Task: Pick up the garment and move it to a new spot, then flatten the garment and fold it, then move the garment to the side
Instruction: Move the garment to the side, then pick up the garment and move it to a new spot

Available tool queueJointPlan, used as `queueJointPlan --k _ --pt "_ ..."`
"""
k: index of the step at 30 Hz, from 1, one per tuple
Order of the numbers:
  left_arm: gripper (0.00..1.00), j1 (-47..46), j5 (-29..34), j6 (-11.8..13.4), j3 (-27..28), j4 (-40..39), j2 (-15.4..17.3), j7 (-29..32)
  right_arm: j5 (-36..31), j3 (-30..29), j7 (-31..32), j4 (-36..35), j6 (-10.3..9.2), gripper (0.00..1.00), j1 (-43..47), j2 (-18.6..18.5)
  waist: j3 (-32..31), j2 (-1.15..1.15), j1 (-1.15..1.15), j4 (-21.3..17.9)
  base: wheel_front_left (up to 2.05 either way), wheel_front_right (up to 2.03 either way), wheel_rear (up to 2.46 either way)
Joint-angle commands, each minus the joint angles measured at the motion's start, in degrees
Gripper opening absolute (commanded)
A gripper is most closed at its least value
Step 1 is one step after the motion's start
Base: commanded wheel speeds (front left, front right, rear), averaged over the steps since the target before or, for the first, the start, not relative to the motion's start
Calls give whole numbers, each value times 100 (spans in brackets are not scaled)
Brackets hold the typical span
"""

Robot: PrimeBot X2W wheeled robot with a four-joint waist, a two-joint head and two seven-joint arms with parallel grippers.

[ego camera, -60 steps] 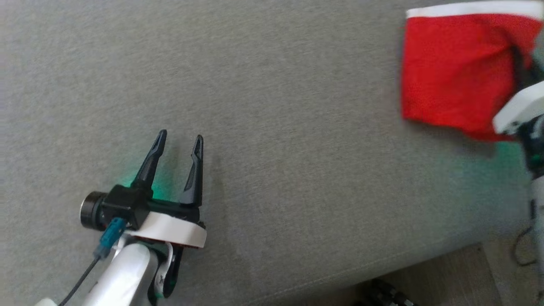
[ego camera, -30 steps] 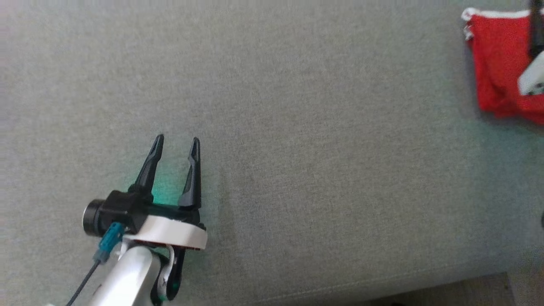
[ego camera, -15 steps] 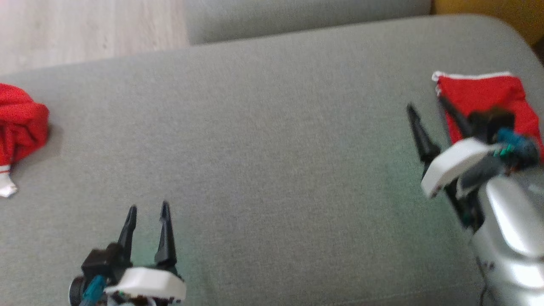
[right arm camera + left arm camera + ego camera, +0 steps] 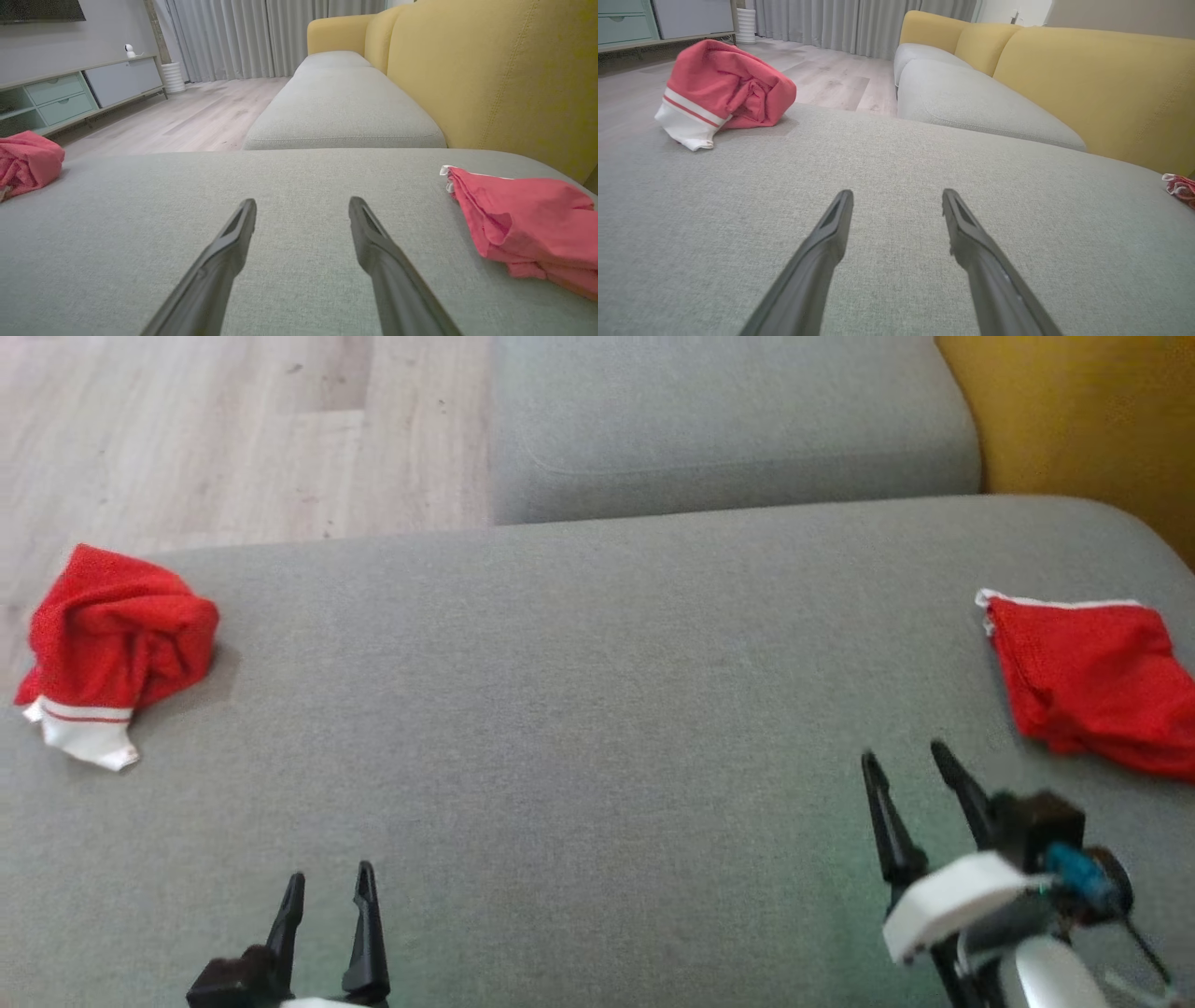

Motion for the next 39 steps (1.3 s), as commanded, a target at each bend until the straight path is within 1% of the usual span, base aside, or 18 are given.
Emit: queueJointPlan --k 1,4,9,22,26,30,34,39 --pt "100 -205 -47 25 186 -190 34 -45 -132 59 -45 -287 37 100 -37 7 -35 0 1 45 0 0 0" --pt "100 -191 -58 39 189 -208 55 -30 -323 -23 -15 -532 37 100 245 58 -72 0 1 69 0 0 0" --pt "100 -176 -78 47 174 -234 99 35 32 114 -7 -772 37 100 537 67 -101 0 1 83 0 0 0" --pt "100 -247 -95 66 117 -253 129 102 171 298 34 -823 37 100 595 69 -111 0 1 121 0 0 0" --pt "100 -281 -108 66 95 -248 116 114 180 285 37 -811 37 100 609 69 -103 0 1 217 0 0 0" --pt "100 -373 -88 76 77 -256 114 126 152 253 31 -816 37 100 654 69 -94 0 1 584 0 0 0" --pt "100 -403 -75 87 78 -266 165 150 186 285 5 -855 37 100 653 69 -91 0 1 1158 0 0 0" --pt "100 -339 -86 165 172 -358 286 161 290 393 -13 -881 37 100 621 69 -111 0 1 1911 0 0 0"
